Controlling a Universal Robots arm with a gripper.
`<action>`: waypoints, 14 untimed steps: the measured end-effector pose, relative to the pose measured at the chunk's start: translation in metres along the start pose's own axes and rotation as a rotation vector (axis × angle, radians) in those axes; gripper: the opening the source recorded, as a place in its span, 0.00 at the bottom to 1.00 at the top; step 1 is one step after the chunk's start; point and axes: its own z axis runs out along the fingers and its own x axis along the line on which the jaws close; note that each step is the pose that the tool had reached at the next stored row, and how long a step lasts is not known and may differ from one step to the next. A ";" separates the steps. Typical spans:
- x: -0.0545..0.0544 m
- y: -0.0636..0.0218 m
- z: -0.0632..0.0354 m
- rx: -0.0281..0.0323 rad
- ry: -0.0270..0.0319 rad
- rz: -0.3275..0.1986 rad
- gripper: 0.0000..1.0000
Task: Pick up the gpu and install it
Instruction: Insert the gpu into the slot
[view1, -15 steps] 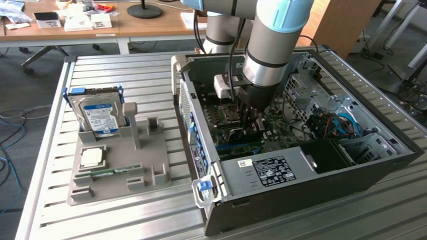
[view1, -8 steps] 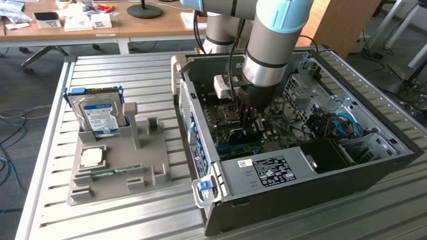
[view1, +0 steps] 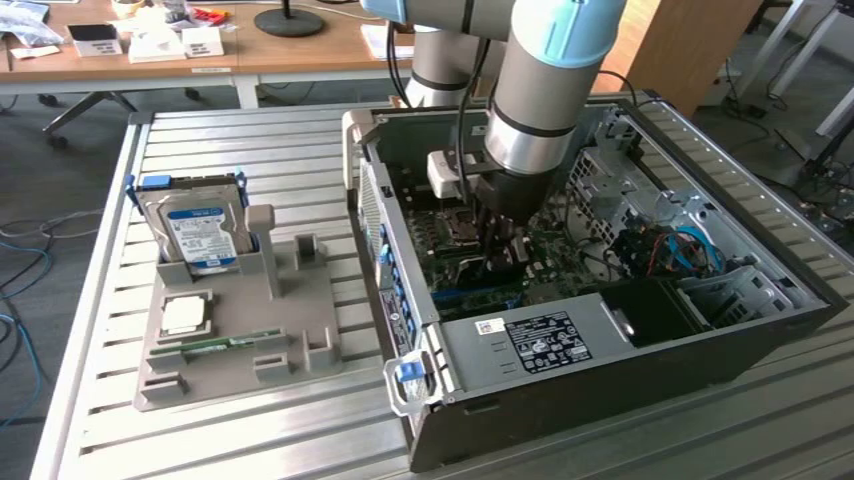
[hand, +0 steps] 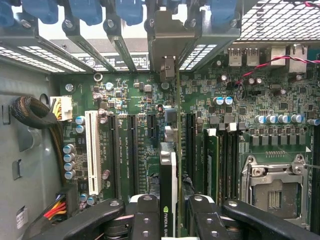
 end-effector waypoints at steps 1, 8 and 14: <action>0.000 0.0004 0.0001 0.0000 -0.0002 0.000 0.27; 0.000 0.0015 0.0016 -0.0003 0.0003 0.000 0.27; 0.000 0.0015 0.0017 -0.0002 0.0003 0.000 0.27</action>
